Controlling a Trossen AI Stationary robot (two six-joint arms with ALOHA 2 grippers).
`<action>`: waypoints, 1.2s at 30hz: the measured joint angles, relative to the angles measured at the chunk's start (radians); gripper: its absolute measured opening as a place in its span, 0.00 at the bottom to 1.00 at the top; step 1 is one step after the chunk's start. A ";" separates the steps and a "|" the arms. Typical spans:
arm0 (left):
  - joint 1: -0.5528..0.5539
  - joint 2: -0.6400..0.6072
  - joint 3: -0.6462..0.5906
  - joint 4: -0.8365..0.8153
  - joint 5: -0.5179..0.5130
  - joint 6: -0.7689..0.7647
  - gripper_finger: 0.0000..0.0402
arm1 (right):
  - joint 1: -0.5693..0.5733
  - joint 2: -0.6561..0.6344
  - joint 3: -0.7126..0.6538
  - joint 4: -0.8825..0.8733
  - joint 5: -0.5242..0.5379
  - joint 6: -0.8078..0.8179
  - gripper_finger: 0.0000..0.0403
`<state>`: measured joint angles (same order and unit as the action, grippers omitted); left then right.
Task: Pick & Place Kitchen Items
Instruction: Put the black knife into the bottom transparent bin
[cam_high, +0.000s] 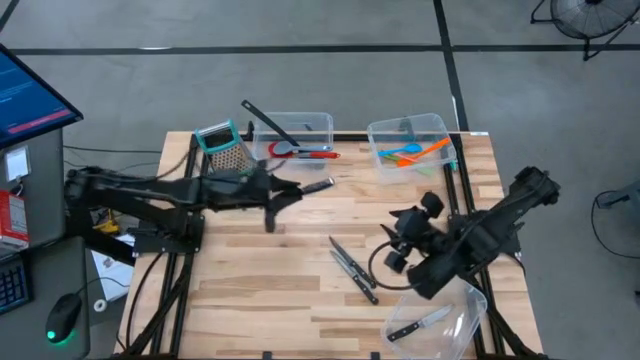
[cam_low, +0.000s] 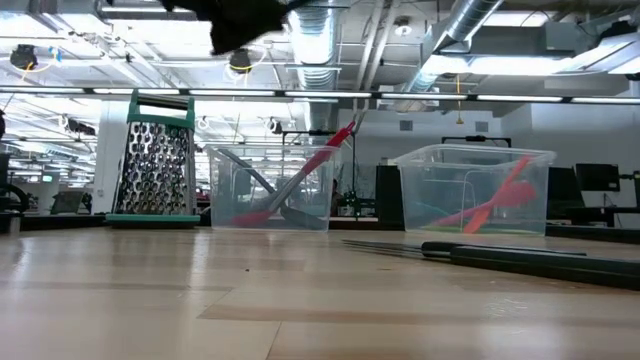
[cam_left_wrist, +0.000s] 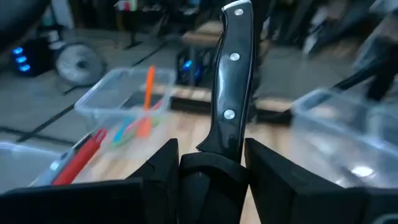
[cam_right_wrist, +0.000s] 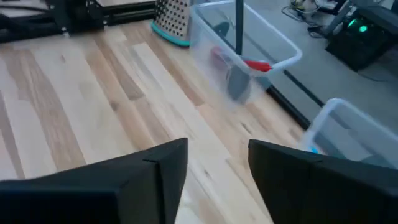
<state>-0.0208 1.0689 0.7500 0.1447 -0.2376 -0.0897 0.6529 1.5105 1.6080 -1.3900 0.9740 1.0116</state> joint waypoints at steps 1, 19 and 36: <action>0.000 -0.037 -0.011 0.000 0.011 -0.003 0.30 | -0.008 0.000 -0.029 0.046 0.010 -0.006 0.42; -0.004 -0.166 -0.141 0.208 0.089 -0.047 0.30 | -0.328 0.000 -0.255 1.341 -0.214 -0.949 0.66; -0.004 -0.145 -0.142 0.345 0.113 -0.012 0.30 | -0.499 0.106 -0.257 1.627 -0.560 -1.047 0.66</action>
<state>-0.0251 0.9240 0.6079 0.4894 -0.1242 -0.1020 0.1538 1.6160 1.3514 0.2366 0.4142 -0.0356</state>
